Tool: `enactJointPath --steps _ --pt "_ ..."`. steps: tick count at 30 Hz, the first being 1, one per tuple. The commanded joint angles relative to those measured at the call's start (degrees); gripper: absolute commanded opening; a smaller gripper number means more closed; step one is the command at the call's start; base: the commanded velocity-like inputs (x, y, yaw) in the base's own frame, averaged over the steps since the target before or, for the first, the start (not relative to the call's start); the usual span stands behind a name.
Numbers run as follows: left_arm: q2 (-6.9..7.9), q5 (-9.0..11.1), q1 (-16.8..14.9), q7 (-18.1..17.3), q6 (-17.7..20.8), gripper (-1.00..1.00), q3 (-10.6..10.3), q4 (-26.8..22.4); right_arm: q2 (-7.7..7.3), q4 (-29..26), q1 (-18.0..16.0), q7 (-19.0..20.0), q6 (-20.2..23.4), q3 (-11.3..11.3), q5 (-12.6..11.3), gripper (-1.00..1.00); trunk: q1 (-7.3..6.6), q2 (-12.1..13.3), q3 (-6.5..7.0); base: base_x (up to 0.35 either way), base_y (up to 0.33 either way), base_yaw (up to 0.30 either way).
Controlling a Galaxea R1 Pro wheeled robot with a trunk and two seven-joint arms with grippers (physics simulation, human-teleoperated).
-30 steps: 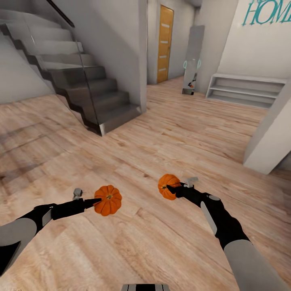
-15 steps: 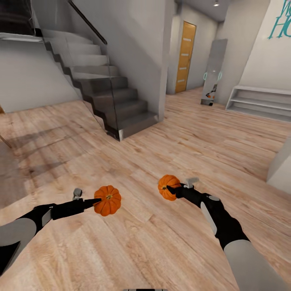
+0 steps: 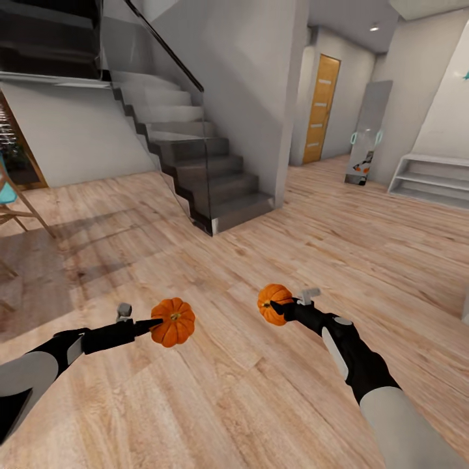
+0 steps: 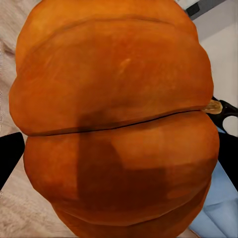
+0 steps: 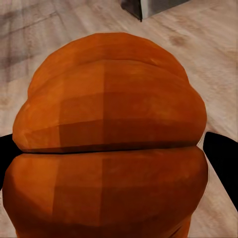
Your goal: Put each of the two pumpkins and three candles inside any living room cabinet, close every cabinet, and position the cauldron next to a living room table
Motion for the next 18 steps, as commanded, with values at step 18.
enactJointPath --steps 18 --pt "0.36 0.0 -0.2 -0.1 0.0 -1.00 0.1 0.0 0.63 0.0 0.0 -0.2 0.0 0.3 0.1 -1.00 -1.88 3.1 2.14 0.000 0.000 0.120"
